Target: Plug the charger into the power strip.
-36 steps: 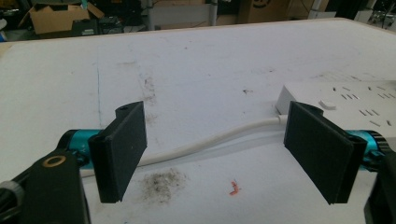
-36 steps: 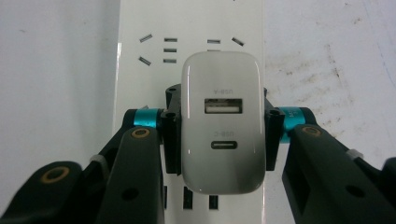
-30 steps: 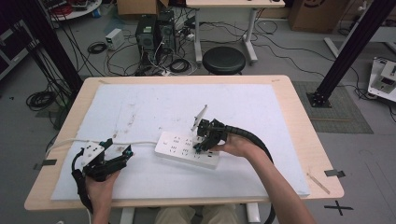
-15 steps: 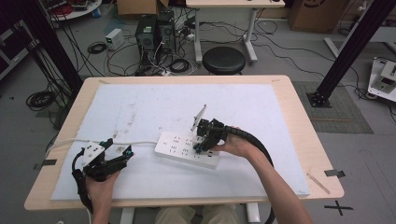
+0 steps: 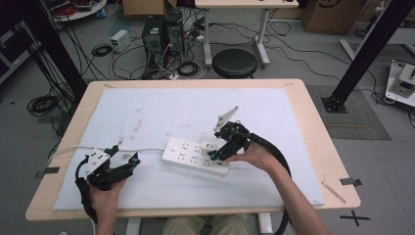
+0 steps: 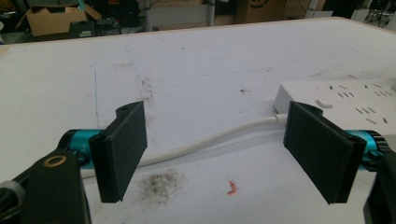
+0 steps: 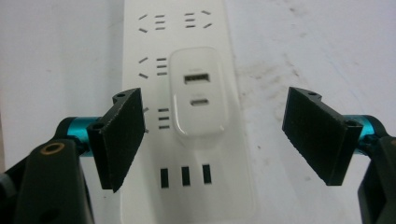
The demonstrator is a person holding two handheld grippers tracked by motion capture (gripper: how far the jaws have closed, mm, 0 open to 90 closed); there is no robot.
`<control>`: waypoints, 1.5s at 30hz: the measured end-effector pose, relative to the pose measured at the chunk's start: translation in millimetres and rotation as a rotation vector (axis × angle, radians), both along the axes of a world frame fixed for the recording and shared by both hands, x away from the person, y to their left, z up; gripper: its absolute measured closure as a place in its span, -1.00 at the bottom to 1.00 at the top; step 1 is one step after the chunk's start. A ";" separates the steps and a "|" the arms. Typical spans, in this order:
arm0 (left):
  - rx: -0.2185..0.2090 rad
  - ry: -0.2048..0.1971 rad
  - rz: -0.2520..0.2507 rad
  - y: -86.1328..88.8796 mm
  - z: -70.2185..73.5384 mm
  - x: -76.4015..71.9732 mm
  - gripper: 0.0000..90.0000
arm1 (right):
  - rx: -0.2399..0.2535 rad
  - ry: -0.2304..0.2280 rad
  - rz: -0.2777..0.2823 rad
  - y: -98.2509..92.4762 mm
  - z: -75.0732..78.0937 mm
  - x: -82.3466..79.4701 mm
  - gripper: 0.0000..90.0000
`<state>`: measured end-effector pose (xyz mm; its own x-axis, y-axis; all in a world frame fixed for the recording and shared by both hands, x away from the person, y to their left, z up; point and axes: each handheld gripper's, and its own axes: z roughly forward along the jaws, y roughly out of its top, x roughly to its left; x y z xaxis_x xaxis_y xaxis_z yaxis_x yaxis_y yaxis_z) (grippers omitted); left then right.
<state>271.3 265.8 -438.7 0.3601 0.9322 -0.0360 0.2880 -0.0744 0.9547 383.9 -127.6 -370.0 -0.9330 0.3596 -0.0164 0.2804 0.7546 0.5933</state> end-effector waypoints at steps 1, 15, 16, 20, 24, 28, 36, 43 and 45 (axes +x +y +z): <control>0.000 0.000 0.000 0.0 0.0 0.0 -0.52 | -0.002 0.006 -0.031 -3.3 2.2 -0.9 -0.52; 0.000 0.002 -0.001 0.0 0.0 0.1 -0.52 | 0.197 -0.121 -0.125 -43.2 14.6 -32.8 -0.51; -0.002 0.004 -0.002 -0.2 -0.1 0.1 -0.52 | 0.208 -0.131 -0.141 -46.2 14.3 -35.4 -0.51; 0.004 0.007 -0.002 0.2 0.2 0.1 -0.52 | 0.279 -0.165 -0.211 -62.4 12.6 -44.8 -0.51; 0.001 0.008 -0.004 -0.1 0.1 0.3 -0.52 | 0.332 -0.185 -0.275 -76.1 10.3 -52.0 -0.51; 0.001 0.010 -0.005 0.1 0.1 0.3 -0.52 | 0.406 -0.231 -0.356 -93.7 5.6 -62.4 -0.51; 0.008 0.004 0.001 0.1 0.2 0.3 -0.52 | 0.512 -0.301 -0.516 -119.3 -11.9 -81.9 -0.51; 0.005 -0.008 0.011 -0.1 0.2 -0.7 -0.53 | 0.551 -0.348 -0.624 -127.3 -36.1 -96.8 -0.51; -0.001 -0.009 0.011 -0.3 0.3 -1.0 -0.54 | 0.562 -0.349 -0.646 -129.2 -41.5 -99.5 -0.51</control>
